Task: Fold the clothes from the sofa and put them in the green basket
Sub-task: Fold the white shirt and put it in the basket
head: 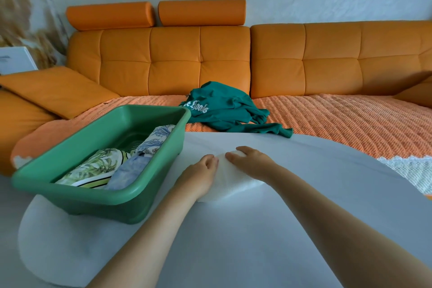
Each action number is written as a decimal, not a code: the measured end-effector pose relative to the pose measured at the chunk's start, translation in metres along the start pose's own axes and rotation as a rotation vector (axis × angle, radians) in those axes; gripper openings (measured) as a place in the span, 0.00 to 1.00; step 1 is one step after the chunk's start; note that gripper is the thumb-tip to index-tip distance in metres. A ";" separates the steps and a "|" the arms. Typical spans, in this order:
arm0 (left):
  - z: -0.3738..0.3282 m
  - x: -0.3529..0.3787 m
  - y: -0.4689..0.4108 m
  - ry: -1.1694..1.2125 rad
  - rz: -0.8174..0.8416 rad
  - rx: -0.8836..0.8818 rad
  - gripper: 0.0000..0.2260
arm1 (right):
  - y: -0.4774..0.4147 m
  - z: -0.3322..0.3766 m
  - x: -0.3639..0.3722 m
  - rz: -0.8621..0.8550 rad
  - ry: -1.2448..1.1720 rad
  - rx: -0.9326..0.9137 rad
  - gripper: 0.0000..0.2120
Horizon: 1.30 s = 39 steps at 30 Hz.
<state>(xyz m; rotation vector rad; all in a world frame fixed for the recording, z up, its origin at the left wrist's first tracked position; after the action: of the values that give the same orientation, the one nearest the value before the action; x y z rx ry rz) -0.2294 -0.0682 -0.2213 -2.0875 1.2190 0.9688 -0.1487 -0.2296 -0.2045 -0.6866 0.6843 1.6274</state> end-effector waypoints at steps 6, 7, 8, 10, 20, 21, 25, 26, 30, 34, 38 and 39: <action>0.005 -0.001 0.013 -0.041 -0.044 0.038 0.20 | 0.020 -0.013 -0.001 0.089 -0.303 0.200 0.34; 0.007 -0.002 0.015 -0.024 -0.036 0.040 0.20 | 0.023 -0.011 -0.002 0.102 -0.329 0.199 0.31; 0.009 -0.003 0.016 0.000 -0.024 0.040 0.19 | 0.025 -0.010 -0.004 0.103 -0.350 0.184 0.28; 0.011 -0.007 0.019 0.076 0.007 0.043 0.18 | 0.028 -0.009 -0.007 0.103 -0.368 0.142 0.25; 0.000 -0.047 0.036 0.230 0.326 -0.029 0.45 | 0.054 0.017 -0.045 0.055 -0.278 -0.420 0.23; -0.006 -0.055 0.033 0.209 0.336 -0.013 0.48 | 0.056 0.027 -0.053 0.046 -0.224 -0.502 0.24; -0.035 -0.098 0.012 0.094 0.340 0.194 0.53 | 0.066 0.076 -0.081 -0.023 -0.036 -0.781 0.27; -0.041 -0.111 0.007 0.120 0.332 0.243 0.52 | 0.068 0.089 -0.088 -0.043 -0.020 -0.834 0.27; -0.057 -0.165 -0.012 0.364 0.310 0.391 0.36 | 0.073 0.145 -0.113 -0.173 -0.014 -1.040 0.27; -0.049 -0.218 -0.041 0.371 0.137 0.399 0.29 | 0.062 0.204 -0.113 -0.254 -0.020 -1.188 0.27; -0.005 -0.245 -0.070 0.363 -0.038 0.305 0.30 | 0.039 0.254 -0.073 -0.239 -0.009 -1.263 0.26; 0.011 -0.248 -0.076 0.358 -0.077 0.273 0.31 | 0.032 0.265 -0.057 -0.223 -0.005 -1.273 0.27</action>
<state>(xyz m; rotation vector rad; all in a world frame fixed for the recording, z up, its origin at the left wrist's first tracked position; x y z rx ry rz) -0.2490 0.1000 -0.0242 -2.1210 1.3447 0.3757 -0.1904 -0.0719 0.0139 -1.5691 -0.5438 1.7248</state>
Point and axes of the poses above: each hand's wrist, its own y-axis away from the middle knuckle, its own x-axis out of the palm, z = x × y, the point moved 2 cm from there along -y, towards the middle knuckle, and after that the axes turned 15 degrees about -z, right-handed, at the moved point
